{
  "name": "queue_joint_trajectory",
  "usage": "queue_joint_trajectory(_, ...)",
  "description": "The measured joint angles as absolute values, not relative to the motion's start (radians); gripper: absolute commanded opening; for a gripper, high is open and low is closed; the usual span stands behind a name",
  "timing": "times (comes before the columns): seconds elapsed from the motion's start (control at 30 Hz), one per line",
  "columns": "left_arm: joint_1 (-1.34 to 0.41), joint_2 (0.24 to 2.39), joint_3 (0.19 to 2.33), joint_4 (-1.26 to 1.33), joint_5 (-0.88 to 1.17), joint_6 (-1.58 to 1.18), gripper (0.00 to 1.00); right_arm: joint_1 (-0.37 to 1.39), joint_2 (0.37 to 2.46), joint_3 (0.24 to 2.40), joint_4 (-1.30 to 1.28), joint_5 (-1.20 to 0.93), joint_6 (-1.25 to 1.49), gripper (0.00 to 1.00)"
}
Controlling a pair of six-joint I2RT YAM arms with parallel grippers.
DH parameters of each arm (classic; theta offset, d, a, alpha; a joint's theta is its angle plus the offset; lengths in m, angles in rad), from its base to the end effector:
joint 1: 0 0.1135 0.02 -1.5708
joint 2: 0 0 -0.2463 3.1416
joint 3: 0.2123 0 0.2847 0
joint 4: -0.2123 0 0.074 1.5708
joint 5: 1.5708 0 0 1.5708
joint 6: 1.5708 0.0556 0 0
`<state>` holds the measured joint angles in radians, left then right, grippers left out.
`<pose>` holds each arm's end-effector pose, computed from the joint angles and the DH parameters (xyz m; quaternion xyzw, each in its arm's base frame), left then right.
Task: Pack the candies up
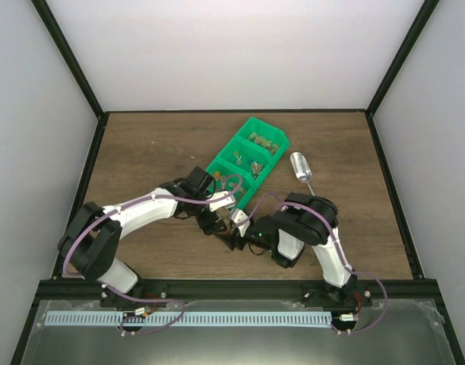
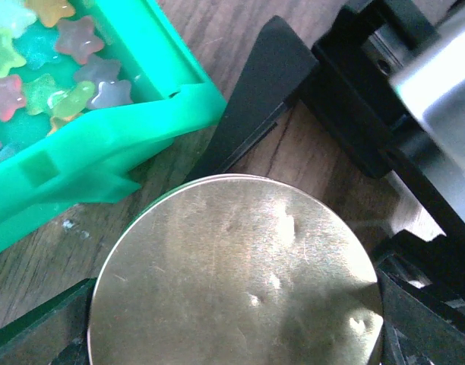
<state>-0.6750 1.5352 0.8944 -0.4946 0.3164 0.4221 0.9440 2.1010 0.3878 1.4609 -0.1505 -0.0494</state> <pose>0.2419 -0.2158 0.1263 0.5318 0.8050 -0.1795 0.1922 0.1630 0.2392 0.0098 -0.4161 0.6710 0.3178 0.5250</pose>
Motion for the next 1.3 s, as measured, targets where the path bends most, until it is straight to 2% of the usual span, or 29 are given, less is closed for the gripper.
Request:
queue_joint_trajectory(0.43, -0.673, 1.569, 0.95, -0.62, 0.39, 0.733, 0.79, 0.929, 2.095, 0.344, 1.499, -0.247, -0.093, 0.51)
queue_joint_trajectory(0.67, -0.674, 1.571, 0.982, -0.777, 0.421, 1.141, 0.79, 0.912, 2.077, 0.302, 1.502, -0.4, -0.105, 0.51)
queue_joint_trajectory(0.8, -0.674, 1.612, 1.031, -0.879, 0.429, 1.289, 0.79, 0.908, 2.076, 0.289, 1.486, -0.445, -0.115, 0.63)
queue_joint_trajectory(0.9, -0.674, 1.664, 1.087, -0.931, 0.432, 1.316, 0.79, 0.908, 2.072, 0.286, 1.484, -0.453, -0.118, 0.78)
queue_joint_trajectory(1.0, -0.674, 1.686, 1.109, -0.945, 0.44, 1.316, 0.8, 0.909, 2.065, 0.284, 1.477, -0.454, -0.117, 0.87)
queue_joint_trajectory(1.07, -0.675, 1.686, 1.109, -0.939, 0.447, 1.307, 0.8, 0.91, 2.064, 0.284, 1.474, -0.451, -0.114, 0.98)
queue_joint_trajectory(1.3, -0.677, 1.686, 1.098, -0.867, 0.462, 1.181, 0.8, 0.913, 2.063, 0.301, 1.47, -0.398, -0.085, 1.0)
